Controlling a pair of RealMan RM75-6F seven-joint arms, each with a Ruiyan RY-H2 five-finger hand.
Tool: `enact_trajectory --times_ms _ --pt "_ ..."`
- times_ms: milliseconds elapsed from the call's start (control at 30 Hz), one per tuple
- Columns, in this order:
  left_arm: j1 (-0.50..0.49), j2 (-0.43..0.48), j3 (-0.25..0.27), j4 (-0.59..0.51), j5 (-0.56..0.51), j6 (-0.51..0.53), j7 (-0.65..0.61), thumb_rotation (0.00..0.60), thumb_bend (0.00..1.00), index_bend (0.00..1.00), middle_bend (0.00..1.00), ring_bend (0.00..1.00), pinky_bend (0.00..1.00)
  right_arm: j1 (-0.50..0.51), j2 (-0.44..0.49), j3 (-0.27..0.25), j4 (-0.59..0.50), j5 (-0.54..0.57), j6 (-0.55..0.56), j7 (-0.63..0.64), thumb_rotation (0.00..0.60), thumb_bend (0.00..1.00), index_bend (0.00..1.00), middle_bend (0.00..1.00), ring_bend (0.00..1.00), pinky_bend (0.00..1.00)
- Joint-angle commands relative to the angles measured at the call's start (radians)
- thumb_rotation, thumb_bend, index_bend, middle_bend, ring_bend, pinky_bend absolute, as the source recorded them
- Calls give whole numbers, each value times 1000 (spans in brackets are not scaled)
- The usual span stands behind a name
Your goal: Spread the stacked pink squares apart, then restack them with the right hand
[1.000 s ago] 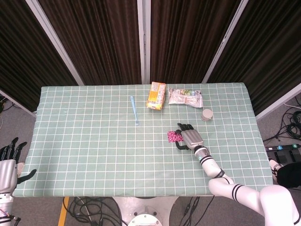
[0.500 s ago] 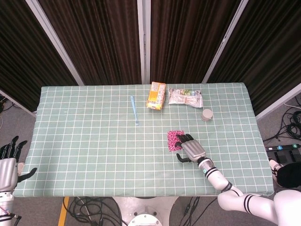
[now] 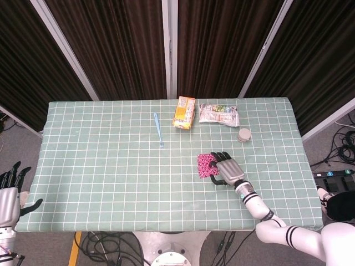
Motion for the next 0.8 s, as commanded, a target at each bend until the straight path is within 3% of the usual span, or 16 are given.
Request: enact_trajectory --times_ms 33,233,667,800 --pt "1 1 0 -1 -1 0 0 600 156 209 146 141 145 16 -27 7 36 12 -21 -2 319 454 304 27 0 0" --pt "2 0 0 3 -2 -1 -2 600 156 209 146 141 145 11 -22 -8 30 2 -20 -7 313 456 304 26 0 0" --pt "-3 -6 -3 11 3 -5 -7 600 156 209 146 141 145 -41 55 -78 -122 -57 42 -51 313 456 305 27 0 0" --pt "-3 -6 -2 10 2 -7 -6 600 156 209 146 141 145 -50 73 -77 -154 -61 64 -57 315 455 305 26 0 0"
